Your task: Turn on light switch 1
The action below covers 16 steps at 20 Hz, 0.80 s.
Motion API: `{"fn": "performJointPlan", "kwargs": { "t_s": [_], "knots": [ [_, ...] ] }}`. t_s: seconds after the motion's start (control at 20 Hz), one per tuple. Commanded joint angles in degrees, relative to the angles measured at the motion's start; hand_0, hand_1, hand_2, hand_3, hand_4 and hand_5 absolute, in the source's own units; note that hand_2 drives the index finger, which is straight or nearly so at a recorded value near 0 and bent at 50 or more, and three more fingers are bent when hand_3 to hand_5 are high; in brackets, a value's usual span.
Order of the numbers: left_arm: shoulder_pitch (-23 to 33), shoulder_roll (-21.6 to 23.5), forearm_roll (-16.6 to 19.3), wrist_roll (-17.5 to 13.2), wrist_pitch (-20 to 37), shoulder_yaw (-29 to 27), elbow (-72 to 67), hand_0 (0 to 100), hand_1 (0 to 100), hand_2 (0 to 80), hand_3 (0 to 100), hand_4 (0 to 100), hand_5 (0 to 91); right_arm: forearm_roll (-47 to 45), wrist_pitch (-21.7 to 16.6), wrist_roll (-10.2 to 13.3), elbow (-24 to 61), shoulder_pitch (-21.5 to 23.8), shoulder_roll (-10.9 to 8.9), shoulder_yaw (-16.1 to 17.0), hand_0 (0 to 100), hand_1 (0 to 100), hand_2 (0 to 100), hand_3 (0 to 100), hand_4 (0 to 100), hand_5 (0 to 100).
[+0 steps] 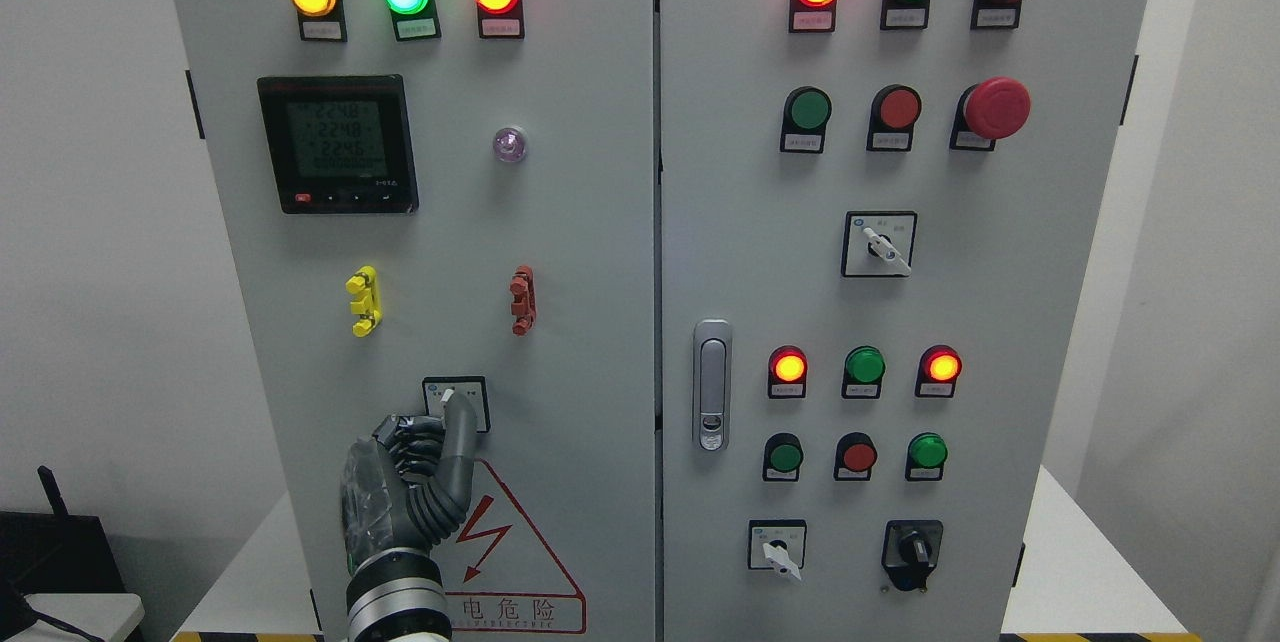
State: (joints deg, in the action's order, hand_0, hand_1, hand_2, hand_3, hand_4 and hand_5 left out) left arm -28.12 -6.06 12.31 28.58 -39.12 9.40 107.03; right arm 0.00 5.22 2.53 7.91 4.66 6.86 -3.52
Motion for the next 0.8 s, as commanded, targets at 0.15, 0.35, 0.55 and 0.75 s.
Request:
{"fn": "performJointPlan", "kwargs": {
  "t_s": [0.15,0.35,0.55,0.75],
  "knots": [
    [0.0,0.0,0.0,-0.1,0.0,0.0,-0.2,47,34,56.4,78,78,71.9,-1.1,0.0,0.0,0.0,0.0,0.00,0.0,12,39,0,0,0,0],
    [0.0,0.0,0.0,-0.1,0.0,0.0,-0.2,49,34,56.4,78,79,72.0,-1.1,0.0,0.0,0.0,0.0,0.00,0.0,12,39,0,0,0,0],
    [0.0,0.0,0.0,-0.1,0.0,0.0,-0.3,50,28,56.6,78,79,72.2,-1.1,0.0,0.0,0.0,0.0,0.00,0.0,12,39,0,0,0,0],
    [0.0,0.0,-0.1,-0.1,0.0,0.0,-0.3,52,24,56.7,78,79,72.2,-1.1,0.0,0.0,0.0,0.0,0.00,0.0,12,39,0,0,0,0]
  ]
}}
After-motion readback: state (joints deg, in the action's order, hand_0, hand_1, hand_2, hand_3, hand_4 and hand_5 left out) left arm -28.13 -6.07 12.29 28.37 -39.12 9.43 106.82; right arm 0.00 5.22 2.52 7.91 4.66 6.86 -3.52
